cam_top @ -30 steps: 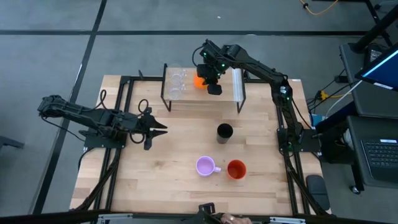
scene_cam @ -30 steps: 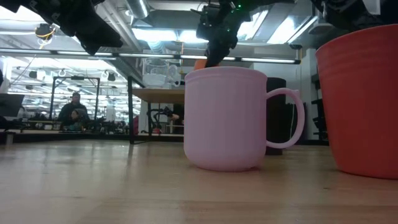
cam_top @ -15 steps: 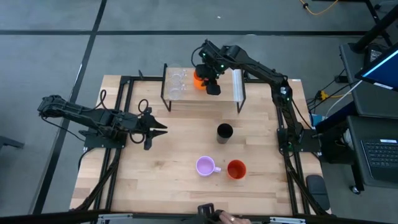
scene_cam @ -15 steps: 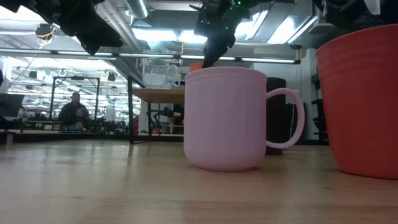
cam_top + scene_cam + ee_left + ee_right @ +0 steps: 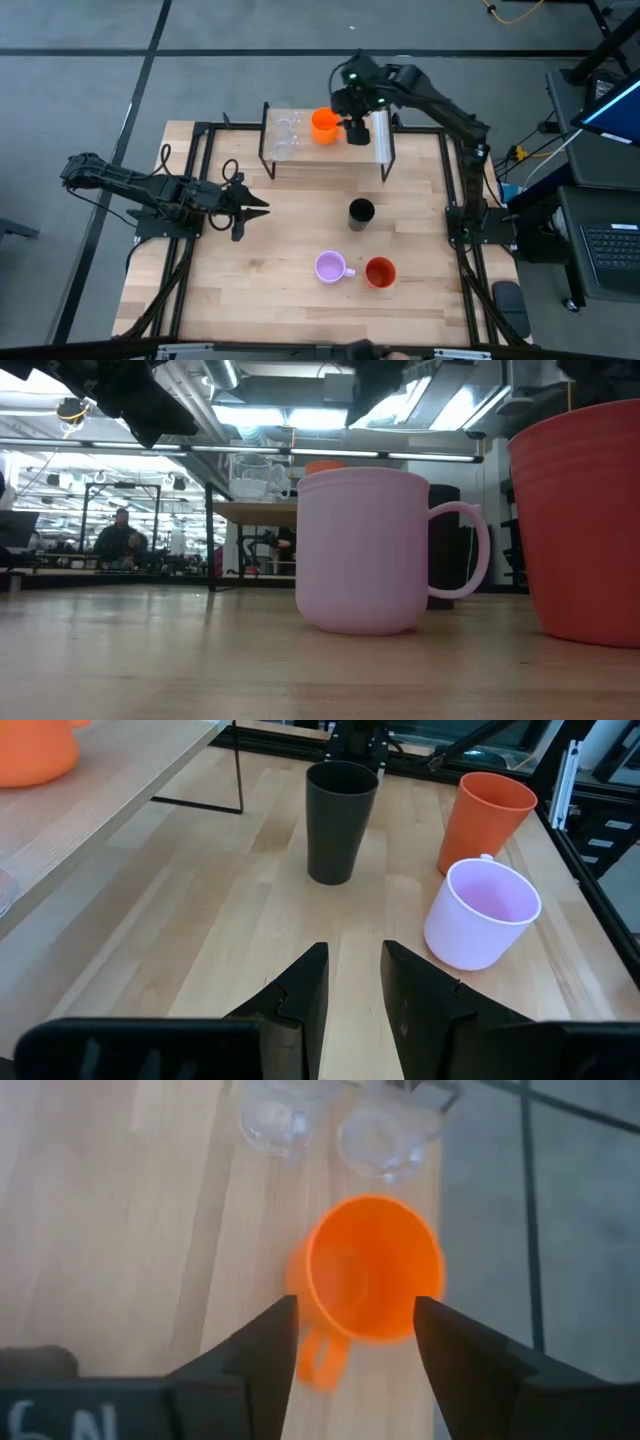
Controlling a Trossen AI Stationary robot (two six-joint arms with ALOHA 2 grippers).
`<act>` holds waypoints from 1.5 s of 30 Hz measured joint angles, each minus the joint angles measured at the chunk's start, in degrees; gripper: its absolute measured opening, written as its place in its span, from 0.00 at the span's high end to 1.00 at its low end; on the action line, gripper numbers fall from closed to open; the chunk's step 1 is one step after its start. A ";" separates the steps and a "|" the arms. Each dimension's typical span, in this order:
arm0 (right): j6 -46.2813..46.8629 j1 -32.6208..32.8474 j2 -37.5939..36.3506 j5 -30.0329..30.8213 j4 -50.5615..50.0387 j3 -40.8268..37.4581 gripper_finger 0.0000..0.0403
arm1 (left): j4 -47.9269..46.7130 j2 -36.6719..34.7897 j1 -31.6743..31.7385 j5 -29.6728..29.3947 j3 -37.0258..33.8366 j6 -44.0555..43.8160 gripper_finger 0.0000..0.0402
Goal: Stack small to large cups/mugs on shelf
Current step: Put the orange mug on top of the shelf
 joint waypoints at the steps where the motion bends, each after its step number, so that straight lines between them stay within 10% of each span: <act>1: 0.03 -0.03 -1.05 0.03 -0.54 0.04 0.51 | 0.00 0.00 0.00 0.00 0.00 0.00 0.78; 10: 6.02 -7.86 -3.88 -14.04 -1.60 -3.58 0.54 | 0.00 0.00 -0.02 0.00 0.00 -0.02 0.78; 25: 7.54 -11.87 -3.64 -13.83 11.86 -20.88 0.54 | -0.02 0.00 -0.02 0.00 0.00 0.02 0.78; 45: 7.36 -9.42 -3.62 -11.86 15.89 -20.35 0.54 | -0.02 0.00 -0.02 -0.02 0.00 0.00 0.78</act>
